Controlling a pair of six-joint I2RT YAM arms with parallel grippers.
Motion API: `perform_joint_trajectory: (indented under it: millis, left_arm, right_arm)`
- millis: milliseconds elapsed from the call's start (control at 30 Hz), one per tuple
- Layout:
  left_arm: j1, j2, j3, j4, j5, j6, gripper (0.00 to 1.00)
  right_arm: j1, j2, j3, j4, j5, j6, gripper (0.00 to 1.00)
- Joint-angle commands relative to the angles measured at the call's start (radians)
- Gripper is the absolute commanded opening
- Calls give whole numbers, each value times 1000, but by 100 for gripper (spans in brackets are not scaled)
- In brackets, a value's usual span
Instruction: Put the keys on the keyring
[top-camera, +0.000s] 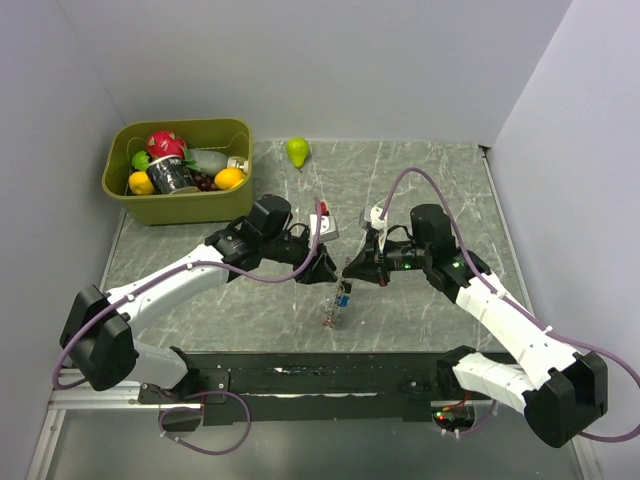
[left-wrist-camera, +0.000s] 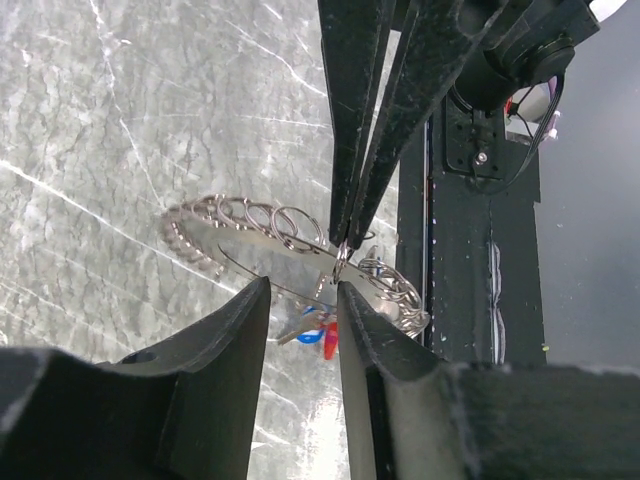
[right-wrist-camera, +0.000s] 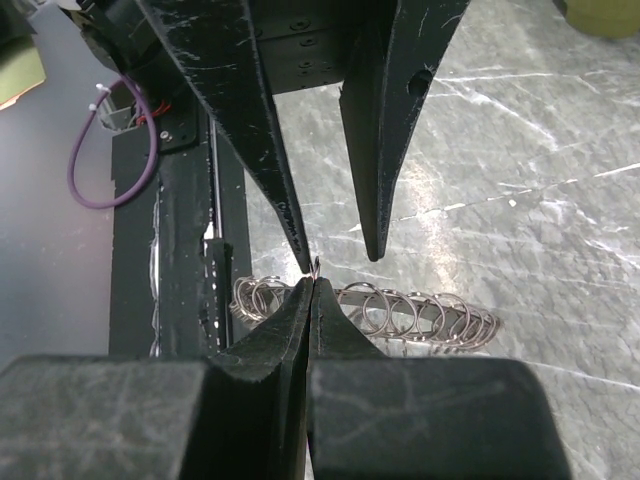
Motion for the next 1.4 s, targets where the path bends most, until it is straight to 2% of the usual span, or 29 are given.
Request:
perform_joint_trajectory:
  millis: [0, 367, 600, 767, 833, 900, 1200, 1267, 1300, 1367]
  left_arm:
    - [-5, -7, 37, 70, 47, 19, 37]
    - [-5, -13, 48, 52, 89, 46, 34]
    - [-6, 13, 67, 50, 103, 37, 21]
    - [-8, 21, 78, 51, 113, 29, 18]
    - [-8, 21, 74, 64, 116, 25, 12]
    - [-10, 22, 78, 62, 130, 31, 1]
    - [-11, 9, 28, 124, 130, -1, 1]
    - [-10, -5, -1, 174, 115, -17, 1]
    - [-10, -8, -12, 197, 112, -32, 1]
    - [-11, -16, -37, 251, 100, -56, 1]
  right_arm:
    - [8, -21, 37, 37, -39, -6, 0]
    - [11, -18, 35, 52, -42, 0, 0]
    - [13, -13, 35, 54, -39, 5, 0]
    - [13, -10, 35, 52, -33, 5, 0]
    - [11, -10, 32, 57, -30, 10, 0]
    - [11, -10, 32, 57, -21, 13, 0]
    - [11, -16, 25, 85, 17, 43, 0]
    - [11, -27, 21, 94, 43, 46, 3]
    - [11, -29, 17, 98, 51, 57, 13]
    - [11, -44, 11, 108, 77, 65, 23]
